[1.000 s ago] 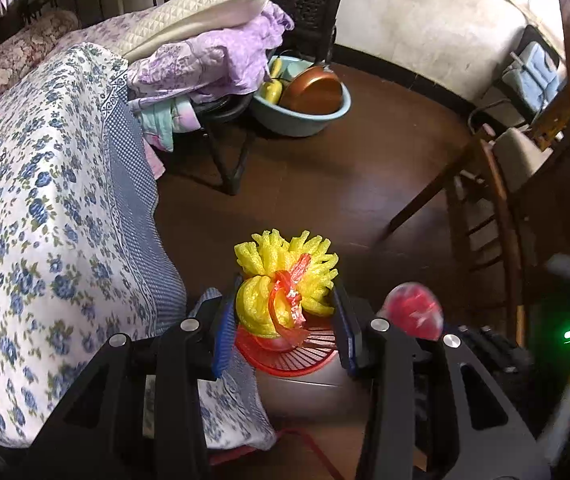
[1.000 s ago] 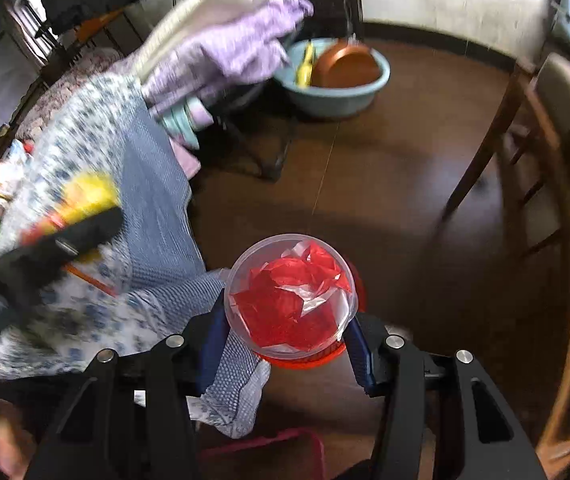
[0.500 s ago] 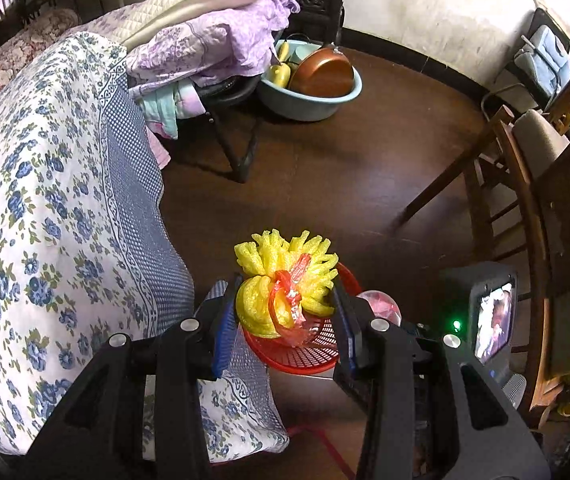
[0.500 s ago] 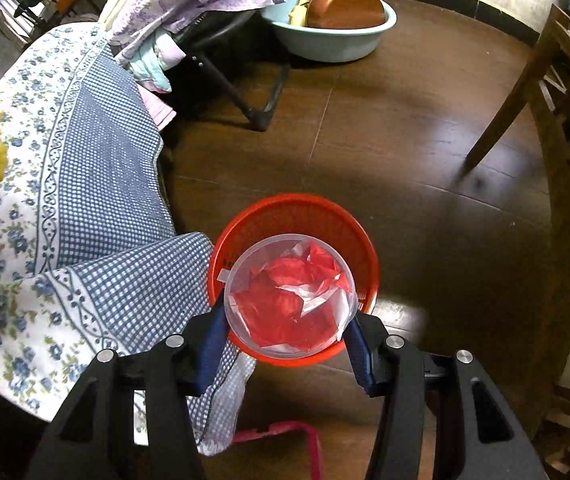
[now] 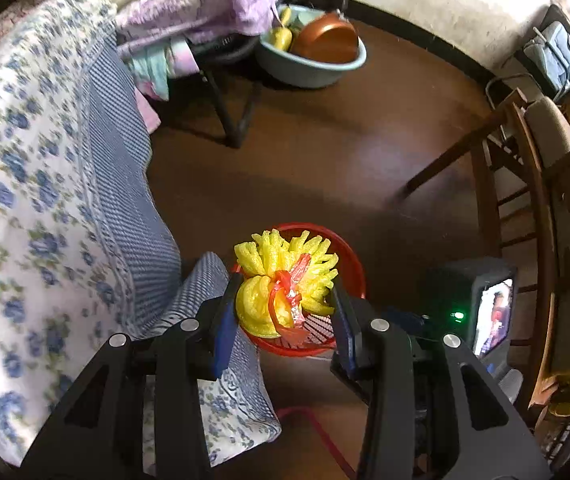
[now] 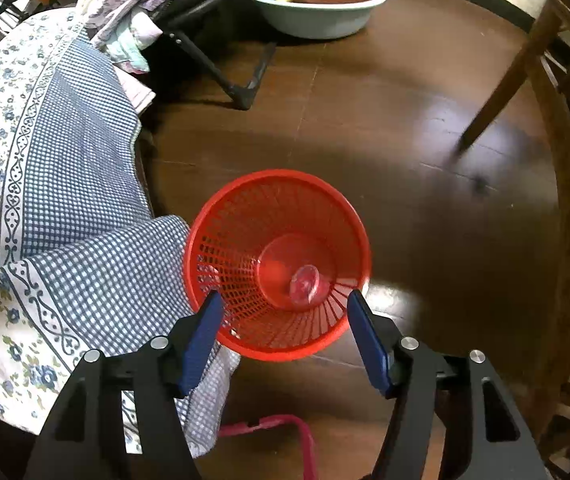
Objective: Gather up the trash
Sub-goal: 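Open the left tool to drop the yellow wrapper into the wastebasket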
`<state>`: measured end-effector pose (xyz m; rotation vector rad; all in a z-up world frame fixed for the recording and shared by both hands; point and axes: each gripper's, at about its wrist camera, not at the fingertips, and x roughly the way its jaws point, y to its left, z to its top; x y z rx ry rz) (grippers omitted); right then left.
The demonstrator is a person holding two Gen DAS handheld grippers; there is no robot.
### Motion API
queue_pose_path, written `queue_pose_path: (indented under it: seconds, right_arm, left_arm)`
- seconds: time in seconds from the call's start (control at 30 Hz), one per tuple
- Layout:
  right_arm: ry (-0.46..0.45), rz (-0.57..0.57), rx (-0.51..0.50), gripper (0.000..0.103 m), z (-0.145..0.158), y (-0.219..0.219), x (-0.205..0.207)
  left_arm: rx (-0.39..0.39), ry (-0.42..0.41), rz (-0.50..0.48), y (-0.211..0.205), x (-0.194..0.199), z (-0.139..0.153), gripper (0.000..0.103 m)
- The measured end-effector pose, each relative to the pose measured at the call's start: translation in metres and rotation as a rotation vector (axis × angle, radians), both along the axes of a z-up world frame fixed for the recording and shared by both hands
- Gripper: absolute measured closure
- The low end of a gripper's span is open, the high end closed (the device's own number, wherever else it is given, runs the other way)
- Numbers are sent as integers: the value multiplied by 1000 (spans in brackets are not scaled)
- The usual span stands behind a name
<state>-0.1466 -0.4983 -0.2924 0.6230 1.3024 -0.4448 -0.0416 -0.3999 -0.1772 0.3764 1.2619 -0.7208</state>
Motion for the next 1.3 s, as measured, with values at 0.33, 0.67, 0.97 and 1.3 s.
queue_pose_path:
  seconds: [0.33,0.67,0.97,1.3]
  right_arm:
    - [76,-46,53,39,-9,-6,-58]
    - [82,-49,67,39,-12,-4,-58]
    - [73,-31,58,39,-5,-2,-54]
    - [74,-22,44,39,5,0,-54]
  left_arm:
    - [158,144,-27,-23,-2,-75,61]
    - [179,190,-35,-24,-6,-93,59]
    - [174,216,-30,-25,-3,-96,48]
    - [110,220,-34,-27,-3,-79,26]
